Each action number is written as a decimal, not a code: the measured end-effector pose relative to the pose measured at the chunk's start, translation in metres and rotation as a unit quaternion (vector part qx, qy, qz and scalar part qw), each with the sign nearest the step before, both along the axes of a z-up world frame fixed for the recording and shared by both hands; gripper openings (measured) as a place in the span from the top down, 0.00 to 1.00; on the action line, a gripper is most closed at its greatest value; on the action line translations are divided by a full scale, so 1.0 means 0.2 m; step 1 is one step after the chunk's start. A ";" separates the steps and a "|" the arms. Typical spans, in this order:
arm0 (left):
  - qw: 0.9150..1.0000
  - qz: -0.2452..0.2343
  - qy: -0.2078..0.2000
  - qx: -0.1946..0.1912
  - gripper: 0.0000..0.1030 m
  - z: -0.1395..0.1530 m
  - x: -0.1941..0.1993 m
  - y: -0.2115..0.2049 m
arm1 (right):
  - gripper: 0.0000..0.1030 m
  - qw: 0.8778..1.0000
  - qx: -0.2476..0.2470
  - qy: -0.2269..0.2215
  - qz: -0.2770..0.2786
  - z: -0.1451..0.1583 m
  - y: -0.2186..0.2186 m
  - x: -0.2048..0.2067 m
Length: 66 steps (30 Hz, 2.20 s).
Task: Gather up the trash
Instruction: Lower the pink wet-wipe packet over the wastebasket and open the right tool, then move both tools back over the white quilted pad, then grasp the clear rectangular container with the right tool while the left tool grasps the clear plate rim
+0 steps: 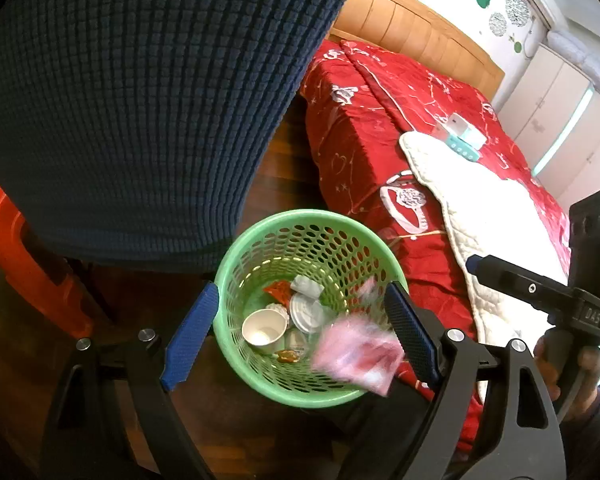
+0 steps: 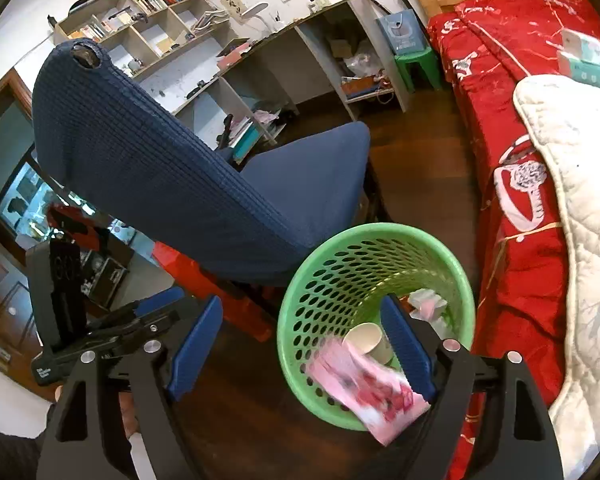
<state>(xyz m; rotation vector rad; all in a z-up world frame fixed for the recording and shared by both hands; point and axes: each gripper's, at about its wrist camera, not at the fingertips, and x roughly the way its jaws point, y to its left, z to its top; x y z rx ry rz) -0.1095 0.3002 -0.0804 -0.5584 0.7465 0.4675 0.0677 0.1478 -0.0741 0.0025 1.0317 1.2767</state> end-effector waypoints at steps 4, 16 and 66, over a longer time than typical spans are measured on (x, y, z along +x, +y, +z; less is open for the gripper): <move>1.000 -0.005 0.001 0.004 0.19 0.01 0.02 -0.02 | 0.23 1.000 0.002 -0.009 -0.011 0.02 -0.05 0.02; 0.998 -0.058 0.002 0.006 0.19 0.02 0.23 -0.18 | 0.23 0.991 -0.043 -0.054 -0.112 0.04 -0.57 0.26; 0.937 -0.347 0.046 -0.004 0.22 -0.06 1.67 -1.50 | 0.45 0.914 -0.326 -0.185 -0.157 -0.24 -1.88 1.42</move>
